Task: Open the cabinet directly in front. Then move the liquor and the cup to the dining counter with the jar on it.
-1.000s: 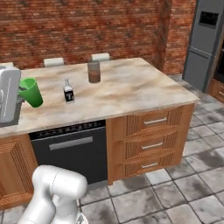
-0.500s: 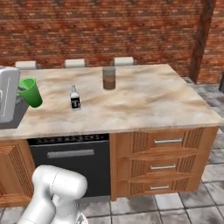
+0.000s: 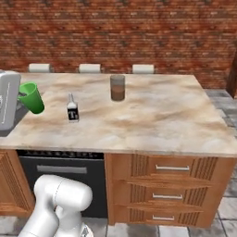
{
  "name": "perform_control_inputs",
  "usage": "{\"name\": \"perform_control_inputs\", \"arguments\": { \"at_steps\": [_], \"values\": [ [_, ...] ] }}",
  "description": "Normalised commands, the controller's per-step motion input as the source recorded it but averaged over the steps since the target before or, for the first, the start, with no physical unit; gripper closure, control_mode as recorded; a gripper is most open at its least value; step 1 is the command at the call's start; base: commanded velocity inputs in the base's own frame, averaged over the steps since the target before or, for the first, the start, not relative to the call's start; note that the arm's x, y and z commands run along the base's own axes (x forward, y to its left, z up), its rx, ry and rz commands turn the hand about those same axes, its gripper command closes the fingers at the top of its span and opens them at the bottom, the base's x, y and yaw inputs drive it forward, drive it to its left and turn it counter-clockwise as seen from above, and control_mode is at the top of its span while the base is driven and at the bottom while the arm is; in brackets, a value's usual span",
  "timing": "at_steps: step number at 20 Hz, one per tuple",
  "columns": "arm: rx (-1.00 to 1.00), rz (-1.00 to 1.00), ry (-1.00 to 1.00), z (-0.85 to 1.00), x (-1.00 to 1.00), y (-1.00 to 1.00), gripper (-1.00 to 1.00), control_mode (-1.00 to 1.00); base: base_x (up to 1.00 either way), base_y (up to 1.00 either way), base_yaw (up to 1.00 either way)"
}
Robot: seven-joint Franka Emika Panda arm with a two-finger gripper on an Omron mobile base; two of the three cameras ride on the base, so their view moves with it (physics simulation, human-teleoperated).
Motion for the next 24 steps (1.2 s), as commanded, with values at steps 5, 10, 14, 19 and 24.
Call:
{"name": "perform_control_inputs", "arguments": {
  "at_steps": [5,10,14,19,24],
  "values": [
    [0.00,0.00,0.00,0.00,0.00,0.00,1.00,1.00,0.64,-0.55,0.30],
    [0.00,0.00,0.00,0.00,0.00,0.00,1.00,1.00,0.72,-0.55,0.27],
    [0.00,0.00,0.00,0.00,0.00,0.00,1.00,1.00,0.68,-0.50,0.25],
    [0.00,0.00,0.00,0.00,0.00,0.00,1.00,1.00,0.58,-0.38,0.21],
    [0.00,0.00,0.00,0.00,0.00,0.00,1.00,1.00,0.26,-0.21,0.10]
  ]
}}
